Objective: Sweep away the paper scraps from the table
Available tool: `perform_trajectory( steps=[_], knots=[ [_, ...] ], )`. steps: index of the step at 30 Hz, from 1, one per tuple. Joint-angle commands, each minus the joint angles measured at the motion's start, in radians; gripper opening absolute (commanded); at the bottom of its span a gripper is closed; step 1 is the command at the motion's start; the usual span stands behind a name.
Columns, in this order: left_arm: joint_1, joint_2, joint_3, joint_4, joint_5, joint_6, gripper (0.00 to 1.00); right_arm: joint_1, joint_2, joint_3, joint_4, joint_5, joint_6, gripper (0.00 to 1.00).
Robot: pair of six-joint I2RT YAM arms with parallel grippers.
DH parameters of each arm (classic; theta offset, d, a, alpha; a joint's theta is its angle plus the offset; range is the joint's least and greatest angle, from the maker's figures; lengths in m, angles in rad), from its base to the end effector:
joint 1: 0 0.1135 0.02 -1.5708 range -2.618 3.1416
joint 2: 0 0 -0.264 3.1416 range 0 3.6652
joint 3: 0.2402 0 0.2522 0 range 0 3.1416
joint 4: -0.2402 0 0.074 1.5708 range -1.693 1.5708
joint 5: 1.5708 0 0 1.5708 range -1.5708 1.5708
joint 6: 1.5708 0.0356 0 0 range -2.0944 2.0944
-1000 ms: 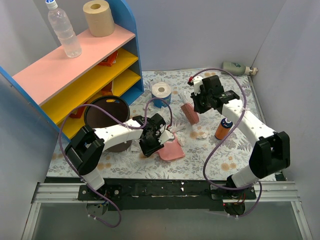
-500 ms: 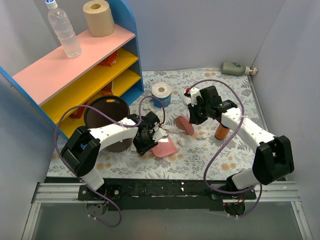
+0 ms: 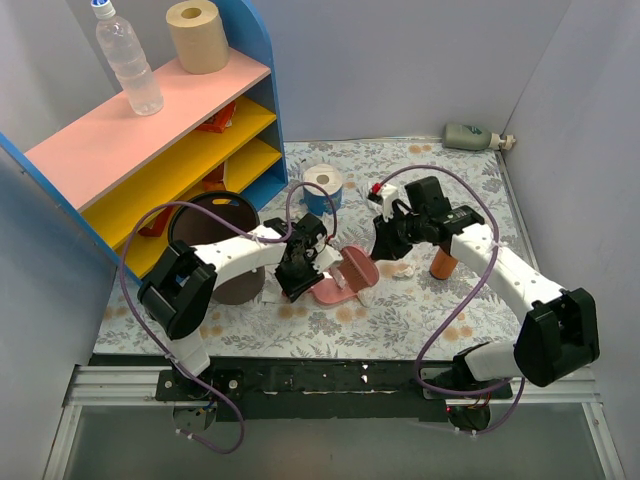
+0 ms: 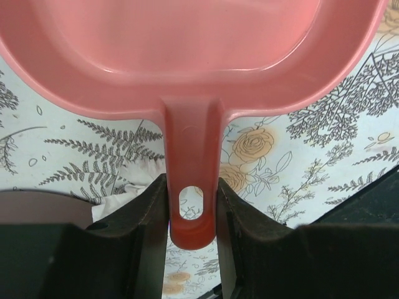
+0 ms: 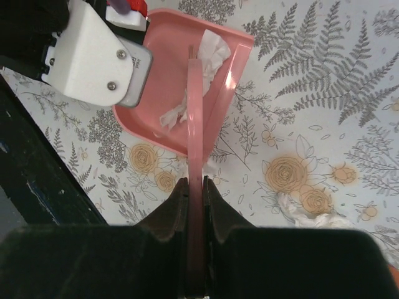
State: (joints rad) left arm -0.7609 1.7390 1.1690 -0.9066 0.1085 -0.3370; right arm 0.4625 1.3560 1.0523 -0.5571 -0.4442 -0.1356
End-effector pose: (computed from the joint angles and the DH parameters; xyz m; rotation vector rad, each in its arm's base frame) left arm 0.2241 -0.2187 0.1832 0.6621 3.0388 -0.2206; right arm 0.2479 0.1407 0.2749 -0.9091 2.2592 0.6871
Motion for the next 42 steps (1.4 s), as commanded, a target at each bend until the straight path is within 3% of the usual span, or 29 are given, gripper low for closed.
perform_trajectory(
  steps=[1, 5, 10, 16, 20, 24, 34, 42],
  knots=[
    [0.000, -0.018, 0.029, 0.028, -0.001, 0.007, 0.00, -0.007, -0.023, 0.151, -0.069, 0.065, -0.061, 0.01],
    [0.000, -0.065, -0.009, 0.018, -0.042, 0.042, 0.00, -0.007, -0.052, 0.218, -0.154, 0.309, -0.093, 0.01],
    [0.000, -0.119, -0.022, -0.038, -0.034, 0.160, 0.00, -0.010, -0.072, 0.172, -0.182, 0.569, -0.120, 0.01],
    [-0.024, -0.092, -0.028, -0.138, 0.020, 0.249, 0.00, -0.012, -0.083, 0.083, -0.179, 0.637, -0.111, 0.01],
    [-0.061, -0.055, -0.020, -0.127, 0.019, 0.231, 0.00, -0.012, -0.084, 0.051, -0.164, 0.702, -0.096, 0.01],
    [-0.087, -0.019, 0.015, -0.104, 0.028, 0.187, 0.00, -0.012, -0.067, 0.031, -0.171, 0.616, -0.044, 0.01],
    [-0.095, 0.080, 0.098, -0.041, 0.066, 0.119, 0.00, -0.015, -0.002, 0.064, -0.129, 0.066, 0.155, 0.01],
    [-0.097, 0.142, 0.169, 0.000, 0.094, 0.062, 0.00, -0.057, 0.045, 0.144, -0.184, -0.060, 0.156, 0.01]
  ],
)
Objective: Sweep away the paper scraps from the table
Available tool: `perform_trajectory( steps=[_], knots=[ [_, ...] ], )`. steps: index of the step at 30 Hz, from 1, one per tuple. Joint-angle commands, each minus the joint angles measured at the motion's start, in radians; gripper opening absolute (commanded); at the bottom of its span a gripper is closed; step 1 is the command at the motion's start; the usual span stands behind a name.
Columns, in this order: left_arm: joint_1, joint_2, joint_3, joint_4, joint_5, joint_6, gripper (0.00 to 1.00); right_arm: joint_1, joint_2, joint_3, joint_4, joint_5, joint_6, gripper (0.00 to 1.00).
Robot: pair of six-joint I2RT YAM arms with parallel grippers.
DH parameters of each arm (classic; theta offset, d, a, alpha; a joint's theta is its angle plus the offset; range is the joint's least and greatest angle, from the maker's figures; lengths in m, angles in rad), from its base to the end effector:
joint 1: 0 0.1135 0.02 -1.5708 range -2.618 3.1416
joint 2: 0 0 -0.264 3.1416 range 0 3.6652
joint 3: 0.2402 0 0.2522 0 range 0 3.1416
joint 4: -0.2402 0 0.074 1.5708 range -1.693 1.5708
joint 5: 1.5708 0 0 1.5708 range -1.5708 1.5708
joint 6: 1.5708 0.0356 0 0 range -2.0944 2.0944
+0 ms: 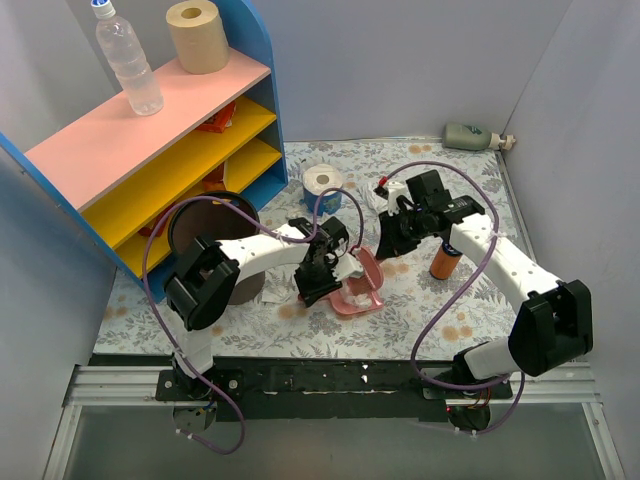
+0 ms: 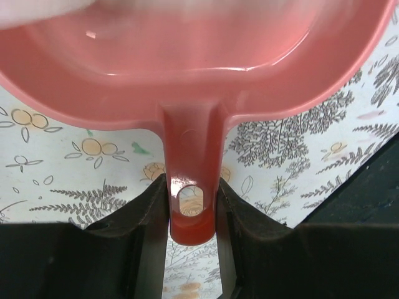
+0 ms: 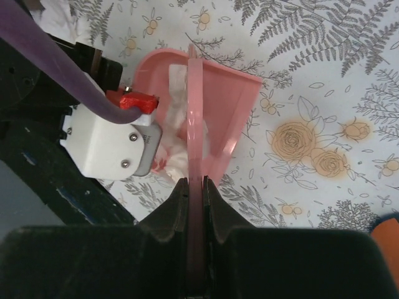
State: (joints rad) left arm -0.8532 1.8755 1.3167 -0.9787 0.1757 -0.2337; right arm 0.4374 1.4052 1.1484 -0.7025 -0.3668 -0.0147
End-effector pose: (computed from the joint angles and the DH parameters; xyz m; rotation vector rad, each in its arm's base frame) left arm 0.2204 -0.2620 0.1773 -0.9396 -2.9210 0.2578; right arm 0.2575 0.1345 0.2819 -0.7167 2.4508 0.6311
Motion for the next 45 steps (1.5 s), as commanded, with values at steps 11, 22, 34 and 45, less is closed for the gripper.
perform_trajectory(
  steps=[11, 22, 34, 45],
  knots=[
    [-0.003, -0.090, -0.059, 0.153, 0.048, -0.087, 0.52, -0.144, -0.097, 0.074, -0.063, -0.058, -0.050, 0.01],
    [0.016, -0.184, -0.166, 0.259, 0.131, -0.006, 0.41, -0.204, -0.112, 0.074, -0.017, -0.008, -0.080, 0.01],
    [0.019, -0.194, -0.143, 0.226, 0.120, -0.019, 0.03, -0.226, -0.114, 0.045, 0.018, 0.025, -0.079, 0.01],
    [0.057, -0.306, 0.002, 0.109, 0.120, 0.008, 0.00, -0.244, -0.086, 0.071, 0.050, 0.193, -0.090, 0.01]
  ],
)
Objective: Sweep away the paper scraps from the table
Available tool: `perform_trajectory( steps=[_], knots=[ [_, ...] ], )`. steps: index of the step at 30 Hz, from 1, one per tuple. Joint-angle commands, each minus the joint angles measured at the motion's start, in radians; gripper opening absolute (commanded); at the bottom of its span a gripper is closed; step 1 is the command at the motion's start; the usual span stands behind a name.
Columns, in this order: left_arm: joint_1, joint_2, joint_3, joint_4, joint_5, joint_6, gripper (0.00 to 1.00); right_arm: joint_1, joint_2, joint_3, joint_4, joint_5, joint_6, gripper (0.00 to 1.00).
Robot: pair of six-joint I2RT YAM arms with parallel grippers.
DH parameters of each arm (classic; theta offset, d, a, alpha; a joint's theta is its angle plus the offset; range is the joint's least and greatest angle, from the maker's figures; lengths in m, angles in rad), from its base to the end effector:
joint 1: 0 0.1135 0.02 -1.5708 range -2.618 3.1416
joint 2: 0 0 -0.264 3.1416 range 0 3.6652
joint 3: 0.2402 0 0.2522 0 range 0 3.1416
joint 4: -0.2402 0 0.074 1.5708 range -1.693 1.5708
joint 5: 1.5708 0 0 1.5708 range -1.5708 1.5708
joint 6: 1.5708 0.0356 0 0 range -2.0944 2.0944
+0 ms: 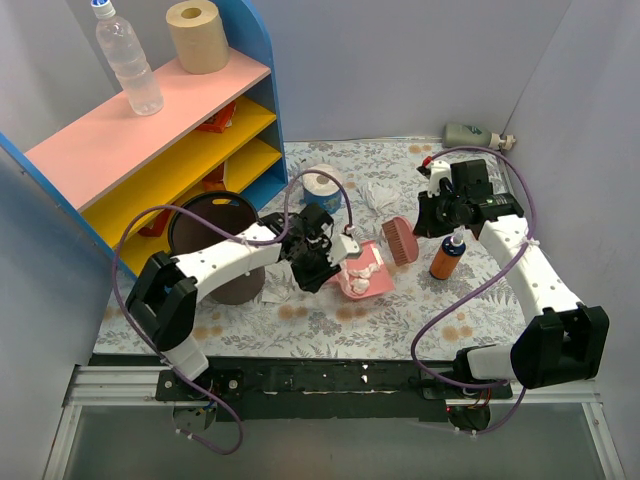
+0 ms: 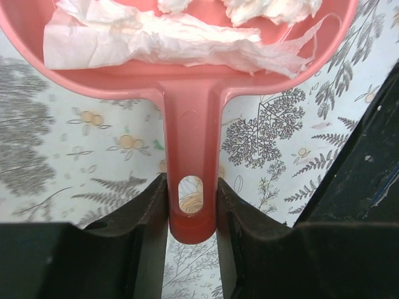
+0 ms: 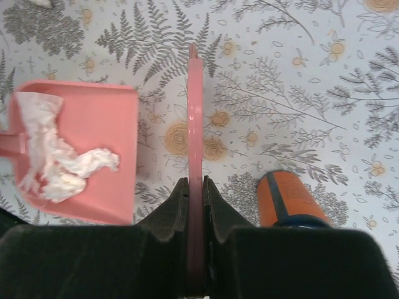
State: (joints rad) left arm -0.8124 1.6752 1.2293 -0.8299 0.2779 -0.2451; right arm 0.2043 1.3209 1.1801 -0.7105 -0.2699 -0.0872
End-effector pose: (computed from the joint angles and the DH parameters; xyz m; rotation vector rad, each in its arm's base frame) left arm 0.2170 -0.2433 0.2210 0.8909 2.8354 -0.5815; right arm 0.2694 0.0655 0.3129 -0.4724 2.3696 0.3802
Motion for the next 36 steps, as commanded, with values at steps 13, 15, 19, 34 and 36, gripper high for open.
perform_trajectory(
  steps=[13, 15, 19, 34, 36],
  knots=[
    [0.108, -0.163, 0.323, -0.247, 0.040, 0.013, 0.00, -0.040, 0.066, 0.036, 0.062, 0.104, -0.011, 0.01],
    [0.122, -0.167, 0.355, -0.270, 0.034, 0.007, 0.00, -0.039, 0.077, 0.027, 0.063, 0.100, -0.010, 0.01],
    [0.160, -0.178, 0.421, -0.323, 0.011, -0.006, 0.00, -0.040, 0.090, 0.004, 0.068, 0.078, 0.009, 0.01],
    [0.334, -0.292, 0.518, -0.400, -0.091, -0.039, 0.00, -0.040, 0.181, -0.031, 0.079, 0.026, 0.060, 0.01],
    [0.363, -0.304, 0.524, -0.411, -0.117, -0.033, 0.00, -0.039, 0.196, -0.027, 0.078, 0.026, 0.060, 0.01]
  ],
)
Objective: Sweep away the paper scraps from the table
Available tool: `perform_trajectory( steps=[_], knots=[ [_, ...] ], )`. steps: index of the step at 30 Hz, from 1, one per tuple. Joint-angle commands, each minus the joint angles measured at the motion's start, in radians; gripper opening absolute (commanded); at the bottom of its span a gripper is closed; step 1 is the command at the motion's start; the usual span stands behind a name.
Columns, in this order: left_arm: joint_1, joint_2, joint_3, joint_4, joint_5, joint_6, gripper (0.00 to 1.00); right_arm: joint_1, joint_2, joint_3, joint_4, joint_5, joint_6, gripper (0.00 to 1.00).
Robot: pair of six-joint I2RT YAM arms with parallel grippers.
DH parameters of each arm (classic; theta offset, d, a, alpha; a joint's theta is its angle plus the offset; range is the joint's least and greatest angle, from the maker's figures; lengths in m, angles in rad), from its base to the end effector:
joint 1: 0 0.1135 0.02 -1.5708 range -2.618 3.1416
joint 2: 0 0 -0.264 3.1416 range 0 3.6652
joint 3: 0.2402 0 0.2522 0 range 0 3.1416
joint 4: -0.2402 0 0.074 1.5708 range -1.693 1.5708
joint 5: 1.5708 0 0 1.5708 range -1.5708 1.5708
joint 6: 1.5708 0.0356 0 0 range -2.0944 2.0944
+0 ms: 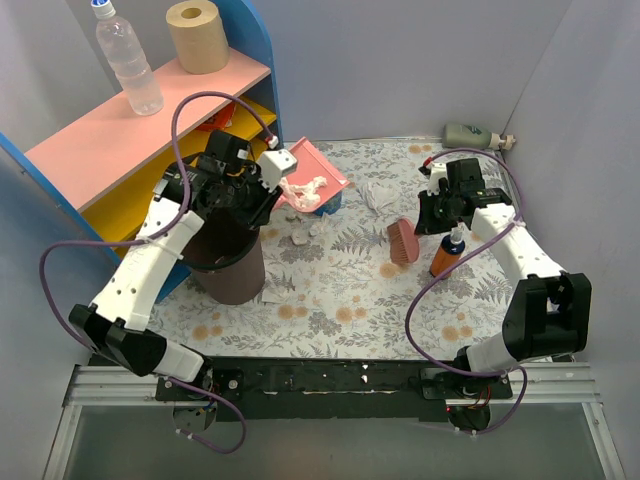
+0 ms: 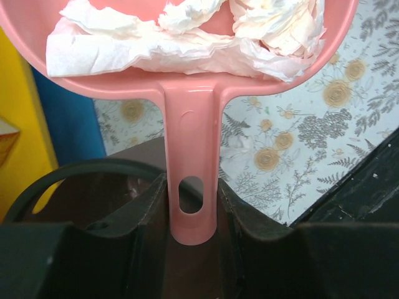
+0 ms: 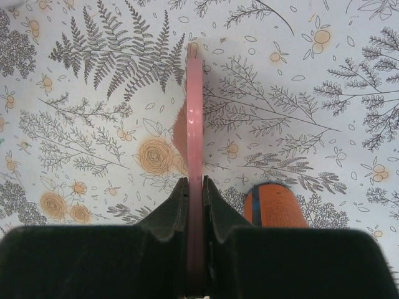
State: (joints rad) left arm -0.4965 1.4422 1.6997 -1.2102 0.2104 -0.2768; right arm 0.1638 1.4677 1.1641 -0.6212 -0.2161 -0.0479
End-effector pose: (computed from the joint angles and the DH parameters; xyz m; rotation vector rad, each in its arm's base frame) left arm 0.2346 -0.1355 0.4070 0.3707 2.5643 -0.5650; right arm 0.3046 0.0581 0.2733 -0.3531 2.4677 0.3181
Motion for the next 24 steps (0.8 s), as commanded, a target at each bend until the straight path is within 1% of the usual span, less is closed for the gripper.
perform_trajectory(
  steps=[1, 6, 12, 19, 20, 24],
  knots=[
    [0.059, -0.087, 0.051, -0.032, -0.058, 0.001, 0.00, 0.000, 0.055, -0.006, -0.011, -0.028, 0.020, 0.01],
    [0.139, -0.137, 0.032, -0.041, -0.117, 0.021, 0.00, 0.002, 0.100, 0.016, -0.014, -0.038, 0.023, 0.01],
    [0.214, -0.200, 0.015, -0.063, -0.151, 0.027, 0.00, 0.002, 0.144, 0.035, -0.018, -0.055, 0.031, 0.01],
    [0.262, -0.279, -0.023, -0.104, -0.198, 0.037, 0.00, 0.005, 0.166, 0.031, -0.011, -0.065, 0.039, 0.01],
    [0.263, -0.289, -0.029, -0.106, -0.230, 0.039, 0.00, 0.003, 0.169, 0.029, -0.009, -0.066, 0.040, 0.01],
    [0.271, -0.333, -0.052, -0.130, -0.275, 0.050, 0.00, 0.011, 0.175, 0.023, -0.006, -0.068, 0.040, 0.01]
  ],
)
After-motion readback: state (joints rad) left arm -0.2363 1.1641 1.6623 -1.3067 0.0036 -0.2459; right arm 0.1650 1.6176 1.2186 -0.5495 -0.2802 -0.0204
